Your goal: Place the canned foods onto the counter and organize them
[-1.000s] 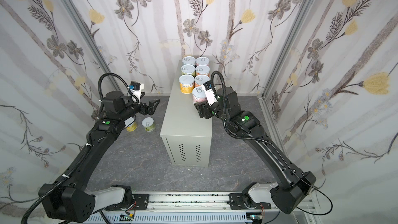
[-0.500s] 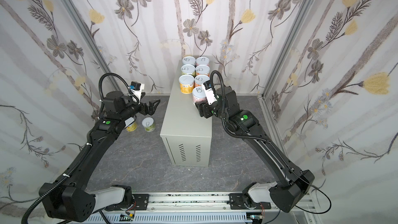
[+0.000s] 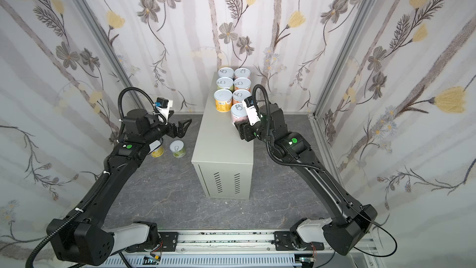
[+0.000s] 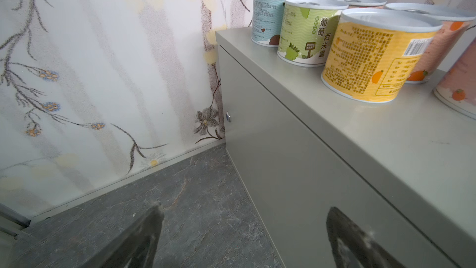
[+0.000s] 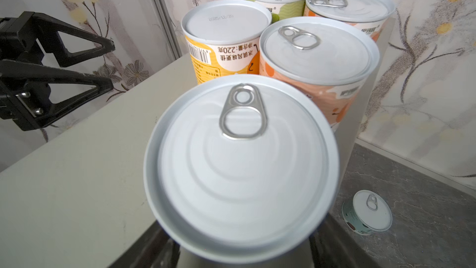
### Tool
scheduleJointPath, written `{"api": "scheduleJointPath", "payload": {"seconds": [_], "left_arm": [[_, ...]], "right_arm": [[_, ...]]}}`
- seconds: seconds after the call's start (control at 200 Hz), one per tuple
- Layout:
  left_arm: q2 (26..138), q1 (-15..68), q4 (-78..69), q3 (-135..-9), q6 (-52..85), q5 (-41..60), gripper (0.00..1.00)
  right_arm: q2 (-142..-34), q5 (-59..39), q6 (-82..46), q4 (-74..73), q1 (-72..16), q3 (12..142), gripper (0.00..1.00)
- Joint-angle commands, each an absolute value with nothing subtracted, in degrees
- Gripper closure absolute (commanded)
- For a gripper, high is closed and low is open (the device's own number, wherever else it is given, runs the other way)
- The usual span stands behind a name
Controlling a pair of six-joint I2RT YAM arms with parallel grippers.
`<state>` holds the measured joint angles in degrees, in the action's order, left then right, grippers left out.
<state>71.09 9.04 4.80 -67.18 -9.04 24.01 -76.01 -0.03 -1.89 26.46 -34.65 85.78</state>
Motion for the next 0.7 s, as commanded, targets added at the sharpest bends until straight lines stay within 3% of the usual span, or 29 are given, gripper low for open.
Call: {"api": "scheduleJointPath", "payload": {"seconds": [0.0, 0.545, 0.694], "left_arm": [[70.82, 8.96, 4.13, -67.69, -9.52, 24.92, 0.0], [70.58, 8.96, 4.83, -68.36, -9.22, 25.45, 0.0], [70.16, 8.96, 5.36, -68.14, -9.6, 25.06, 0.0]], "right_arm": [[-75.5, 0.62, -2.02, 24.5, -34.59, 85.3, 0.26], [-75.58, 0.25, -2.0, 23.99, -34.45, 84.64, 0.26], [-74.78, 0.06, -2.15, 24.65, -34.39, 84.56, 0.13]]}}
